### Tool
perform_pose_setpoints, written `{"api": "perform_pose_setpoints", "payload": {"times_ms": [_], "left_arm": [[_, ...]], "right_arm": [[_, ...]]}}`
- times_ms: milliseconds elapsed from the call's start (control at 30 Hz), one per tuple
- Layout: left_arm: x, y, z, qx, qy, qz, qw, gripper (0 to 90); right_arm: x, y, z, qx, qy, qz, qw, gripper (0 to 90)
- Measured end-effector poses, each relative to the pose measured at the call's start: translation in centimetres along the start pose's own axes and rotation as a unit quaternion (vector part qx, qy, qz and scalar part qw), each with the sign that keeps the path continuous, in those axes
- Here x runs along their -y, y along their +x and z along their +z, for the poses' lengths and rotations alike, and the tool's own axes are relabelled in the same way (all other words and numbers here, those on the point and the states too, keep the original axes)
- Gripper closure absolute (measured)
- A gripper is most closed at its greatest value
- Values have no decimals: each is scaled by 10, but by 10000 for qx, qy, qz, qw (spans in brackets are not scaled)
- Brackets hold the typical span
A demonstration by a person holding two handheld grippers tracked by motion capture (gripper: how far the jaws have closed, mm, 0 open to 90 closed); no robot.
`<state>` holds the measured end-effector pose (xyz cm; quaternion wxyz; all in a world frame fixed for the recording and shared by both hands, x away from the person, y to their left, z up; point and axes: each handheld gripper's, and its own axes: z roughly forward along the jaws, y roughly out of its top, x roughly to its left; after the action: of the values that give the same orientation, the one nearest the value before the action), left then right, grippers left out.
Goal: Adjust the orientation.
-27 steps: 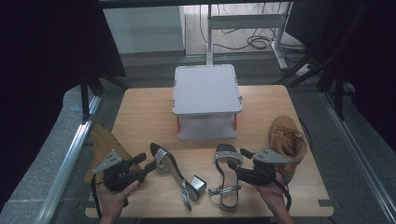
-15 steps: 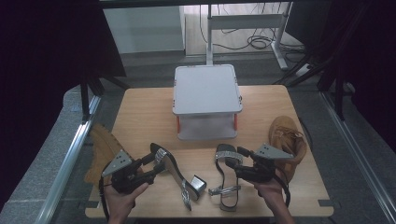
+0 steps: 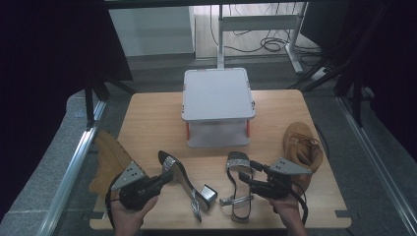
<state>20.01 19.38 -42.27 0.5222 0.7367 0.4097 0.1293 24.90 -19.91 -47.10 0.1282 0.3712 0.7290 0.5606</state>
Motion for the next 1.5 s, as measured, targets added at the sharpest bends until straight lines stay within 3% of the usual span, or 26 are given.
{"api": "perform_pose_setpoints", "payload": {"times_ms": [267, 700, 1233, 1500], "left_arm": [[12, -13, 14, -34, 253, 8, 9997, 897], [32, -17, 34, -1, 672, -113, 9977, 896], [50, -18, 51, -190, 1071, -20, 9941, 897], [53, -19, 63, -153, 1185, 10, 9928, 896]], "right_arm": [[8, -5, -6, 173, 27, 27, 9998, 380], [10, -15, -13, 478, -69, 284, 9984, 380], [11, -17, -15, 601, -34, 308, 9977, 377], [13, -17, -13, 630, 19, 329, 9975, 376]]}}
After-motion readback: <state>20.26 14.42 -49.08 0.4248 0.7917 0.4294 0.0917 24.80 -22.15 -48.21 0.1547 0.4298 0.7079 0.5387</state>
